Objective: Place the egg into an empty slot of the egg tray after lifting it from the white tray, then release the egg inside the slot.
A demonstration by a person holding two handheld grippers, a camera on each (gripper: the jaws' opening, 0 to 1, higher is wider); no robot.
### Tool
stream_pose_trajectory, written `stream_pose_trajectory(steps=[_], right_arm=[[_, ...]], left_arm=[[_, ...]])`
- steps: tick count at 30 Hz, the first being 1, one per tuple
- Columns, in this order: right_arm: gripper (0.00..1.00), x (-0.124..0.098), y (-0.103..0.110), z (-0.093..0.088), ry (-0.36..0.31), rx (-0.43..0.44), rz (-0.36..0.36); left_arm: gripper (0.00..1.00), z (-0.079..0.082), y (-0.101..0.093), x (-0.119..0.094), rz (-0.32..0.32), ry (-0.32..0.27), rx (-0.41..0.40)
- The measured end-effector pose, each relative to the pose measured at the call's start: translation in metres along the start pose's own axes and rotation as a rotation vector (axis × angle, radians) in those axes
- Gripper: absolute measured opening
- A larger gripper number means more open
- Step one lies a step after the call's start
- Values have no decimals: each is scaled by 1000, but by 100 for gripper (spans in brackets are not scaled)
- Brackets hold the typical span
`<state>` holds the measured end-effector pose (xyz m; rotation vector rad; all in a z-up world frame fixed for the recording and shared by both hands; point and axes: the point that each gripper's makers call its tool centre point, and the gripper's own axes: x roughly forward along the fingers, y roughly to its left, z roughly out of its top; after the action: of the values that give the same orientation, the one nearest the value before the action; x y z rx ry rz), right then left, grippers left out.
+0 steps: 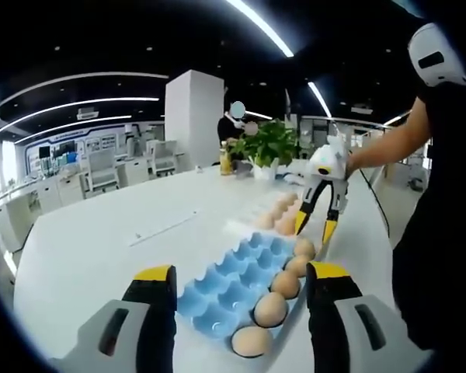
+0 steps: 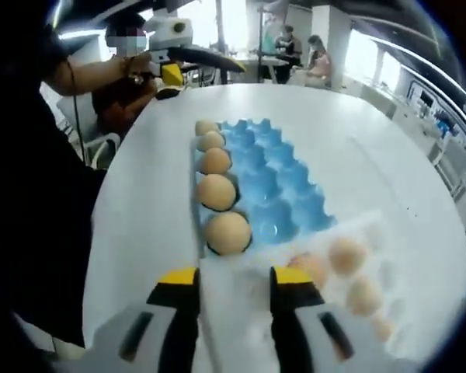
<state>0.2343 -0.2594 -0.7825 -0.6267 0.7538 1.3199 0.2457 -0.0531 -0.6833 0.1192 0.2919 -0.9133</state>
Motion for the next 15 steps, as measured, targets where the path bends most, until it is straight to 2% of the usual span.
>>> stream_pose_trajectory(steps=[2, 10, 15], right_arm=[[36, -10, -1, -12, 6, 43, -13], [36, -21, -2, -34, 32, 82, -47], [36, -28, -3, -44, 26, 125, -61]], left_arm=[[69, 0, 2, -1, 6, -2, -3], [69, 0, 3, -1, 8, -4, 1], [69, 1, 3, 0, 4, -6, -2]])
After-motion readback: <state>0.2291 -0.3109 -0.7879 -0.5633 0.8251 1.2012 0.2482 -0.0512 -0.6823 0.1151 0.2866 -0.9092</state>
